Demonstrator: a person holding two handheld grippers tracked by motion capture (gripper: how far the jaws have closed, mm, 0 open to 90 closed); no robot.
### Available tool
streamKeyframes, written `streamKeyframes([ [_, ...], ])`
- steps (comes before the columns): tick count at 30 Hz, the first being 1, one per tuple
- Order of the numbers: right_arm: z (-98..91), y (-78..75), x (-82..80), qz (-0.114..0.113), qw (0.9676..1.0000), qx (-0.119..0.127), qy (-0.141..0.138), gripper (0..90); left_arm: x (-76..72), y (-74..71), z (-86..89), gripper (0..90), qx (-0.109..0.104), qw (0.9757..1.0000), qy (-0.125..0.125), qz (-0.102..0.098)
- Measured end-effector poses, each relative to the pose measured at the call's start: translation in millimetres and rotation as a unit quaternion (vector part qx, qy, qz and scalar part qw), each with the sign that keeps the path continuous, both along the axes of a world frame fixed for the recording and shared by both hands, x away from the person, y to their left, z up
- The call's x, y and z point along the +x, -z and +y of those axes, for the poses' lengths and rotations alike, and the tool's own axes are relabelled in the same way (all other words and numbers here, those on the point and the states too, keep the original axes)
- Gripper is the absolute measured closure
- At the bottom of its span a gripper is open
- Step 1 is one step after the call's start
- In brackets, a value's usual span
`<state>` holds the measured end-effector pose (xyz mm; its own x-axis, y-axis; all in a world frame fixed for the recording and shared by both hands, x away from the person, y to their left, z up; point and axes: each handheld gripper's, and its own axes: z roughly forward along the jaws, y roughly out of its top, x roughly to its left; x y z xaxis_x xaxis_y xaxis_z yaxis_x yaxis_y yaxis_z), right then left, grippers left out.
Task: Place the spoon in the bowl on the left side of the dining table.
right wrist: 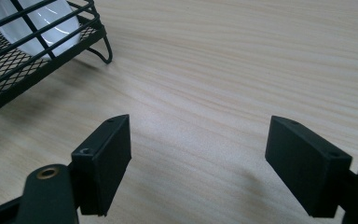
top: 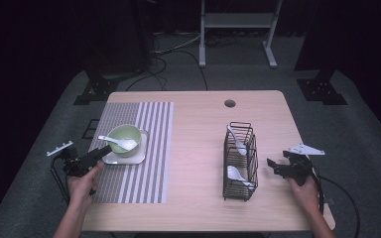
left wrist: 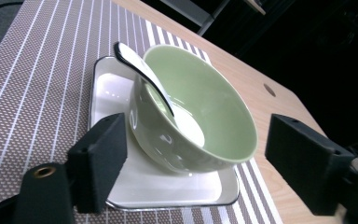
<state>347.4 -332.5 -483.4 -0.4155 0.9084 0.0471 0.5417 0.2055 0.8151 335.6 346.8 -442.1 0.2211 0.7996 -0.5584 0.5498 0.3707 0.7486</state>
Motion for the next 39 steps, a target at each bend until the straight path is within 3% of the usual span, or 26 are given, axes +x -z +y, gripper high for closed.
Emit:
streamKeyframes([
  [6, 0.0, -0.1, -0.3, 0.0, 1.0, 0.0, 0.001, 21.1, -6.6, -1.3, -6.9, 17.1, 0.018, 0.9998, 0.011, -0.001],
  [8, 0.1, -0.1, -0.2, 0.0, 1.0, 0.0, 0.001, 21.1, -7.1, -1.2, -8.9, 10.7, 0.022, 0.9997, 0.009, 0.007],
  [11, 0.1, -0.1, -0.3, 0.0, 1.0, 0.0, 0.001, 21.1, -8.9, -0.3, -11.1, 10.3, 0.031, 0.9994, 0.014, 0.008],
  [17, 0.1, -0.1, -0.3, -0.001, 1.0, 0.0, 0.001, 21.1, -12.4, 2.3, -16.0, 8.0, 0.025, 0.9994, 0.019, 0.015],
  [20, 0.0, -0.1, -0.4, -0.002, 1.0, -0.001, 0.001, 21.1, -13.5, 2.2, -21.3, 8.0, 0.038, 0.9989, 0.025, 0.013],
  [24, 0.2, 0.0, -0.2, -0.002, 1.0, -0.002, 0.0, 21.1, -14.4, 1.3, -27.6, 8.0, 0.038, 0.9987, 0.033, 0.012],
  [30, 0.1, -0.1, -0.5, -0.002, 1.0, -0.001, 0.001, 21.1, -18.6, -3.1, -38.3, 8.0, 0.057, 0.9972, 0.049, 0.003],
  [33, -0.4, -0.2, -0.6, -0.003, 1.0, 0.001, 0.001, 21.1, -20.9, -4.6, -44.4, 8.0, 0.083, 0.9949, 0.057, -0.005],
  [39, -0.6, -0.2, -0.7, -0.003, 1.0, 0.002, 0.0, 21.1, -23.2, -7.7, -55.1, 8.0, 0.096, 0.9924, 0.074, -0.016],
])
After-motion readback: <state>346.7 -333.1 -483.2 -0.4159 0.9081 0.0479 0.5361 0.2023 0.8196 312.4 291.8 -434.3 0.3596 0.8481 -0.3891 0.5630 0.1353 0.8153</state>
